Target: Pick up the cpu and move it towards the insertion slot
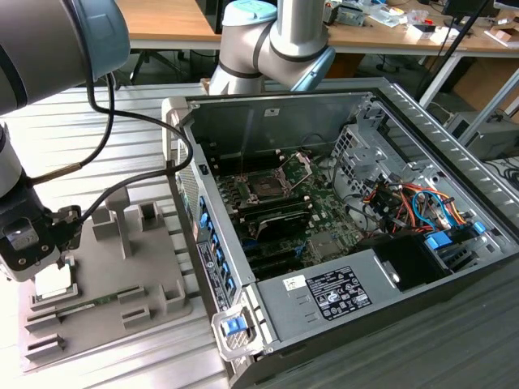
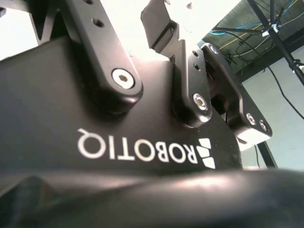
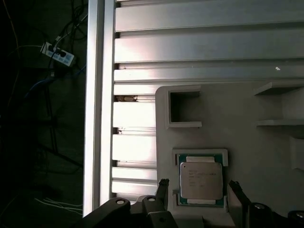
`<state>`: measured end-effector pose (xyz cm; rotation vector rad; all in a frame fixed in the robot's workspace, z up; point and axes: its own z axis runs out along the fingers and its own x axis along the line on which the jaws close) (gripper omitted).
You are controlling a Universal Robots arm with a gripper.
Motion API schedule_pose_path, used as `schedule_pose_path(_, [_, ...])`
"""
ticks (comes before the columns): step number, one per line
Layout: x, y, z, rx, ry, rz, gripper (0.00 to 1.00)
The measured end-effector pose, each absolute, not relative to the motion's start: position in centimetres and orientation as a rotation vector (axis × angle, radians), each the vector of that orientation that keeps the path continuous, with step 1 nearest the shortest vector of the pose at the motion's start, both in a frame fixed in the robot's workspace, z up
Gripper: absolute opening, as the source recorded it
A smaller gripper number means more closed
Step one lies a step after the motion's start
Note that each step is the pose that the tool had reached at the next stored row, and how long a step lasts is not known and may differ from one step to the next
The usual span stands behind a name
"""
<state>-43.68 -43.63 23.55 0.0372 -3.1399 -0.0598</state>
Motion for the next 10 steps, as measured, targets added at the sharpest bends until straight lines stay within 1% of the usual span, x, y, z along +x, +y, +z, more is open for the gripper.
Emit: schedule_pose_path(10, [-43.68, -43.83, 23.30, 0.038, -3.140, -0.060, 0.60])
